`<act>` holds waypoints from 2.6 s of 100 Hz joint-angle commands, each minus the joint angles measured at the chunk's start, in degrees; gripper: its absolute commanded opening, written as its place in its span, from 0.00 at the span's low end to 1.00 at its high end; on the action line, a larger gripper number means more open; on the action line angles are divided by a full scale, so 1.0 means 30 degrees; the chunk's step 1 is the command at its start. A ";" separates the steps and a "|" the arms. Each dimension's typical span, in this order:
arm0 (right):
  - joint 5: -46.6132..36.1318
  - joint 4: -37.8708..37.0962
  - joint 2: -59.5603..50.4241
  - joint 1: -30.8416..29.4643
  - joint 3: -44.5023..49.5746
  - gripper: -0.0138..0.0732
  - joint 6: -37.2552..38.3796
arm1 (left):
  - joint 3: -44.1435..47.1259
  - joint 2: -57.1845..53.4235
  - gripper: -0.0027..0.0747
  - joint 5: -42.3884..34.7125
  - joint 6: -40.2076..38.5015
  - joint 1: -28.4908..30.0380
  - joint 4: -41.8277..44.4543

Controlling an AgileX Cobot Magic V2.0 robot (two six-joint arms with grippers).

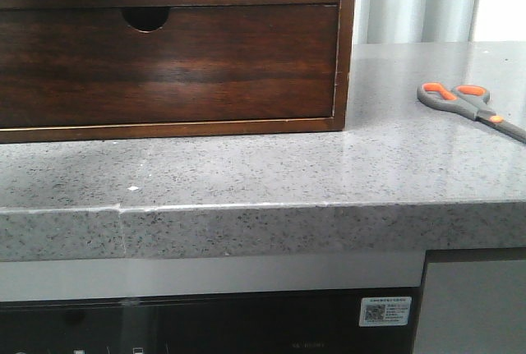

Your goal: Put scissors in drawer with both arms

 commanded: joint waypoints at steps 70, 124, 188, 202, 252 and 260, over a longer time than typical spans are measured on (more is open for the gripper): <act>-0.1376 0.0002 0.0286 -0.0120 -0.0724 0.02 -0.0083 | 0.4099 -0.7161 0.04 -0.0531 -0.0754 -0.1800 -0.0044; -0.0905 0.0002 0.0286 -0.0120 -0.0724 0.02 -0.0083 | 0.5113 -0.8541 0.04 0.0751 -0.1874 -0.3400 -0.0129; -0.0362 0.0002 0.0286 -0.0120 -0.0724 0.02 -0.0083 | 0.5113 -0.9533 0.42 -0.0156 -0.2031 -0.3400 -0.3232; -0.0122 0.0002 0.0286 -0.0120 -0.0801 0.02 -0.0083 | 0.5113 -1.0957 0.42 -0.0192 -0.2143 -0.3400 -0.4481; 0.3495 0.0002 0.3463 -0.0120 -0.5928 0.02 -0.0943 | 0.5113 -1.5658 0.04 0.1409 -1.0366 -0.3400 -0.5179; 0.4527 0.0002 0.5191 -0.0120 -0.7303 0.06 -0.0943 | 0.5113 -1.5939 0.04 0.2092 -1.1905 -0.3400 -0.5369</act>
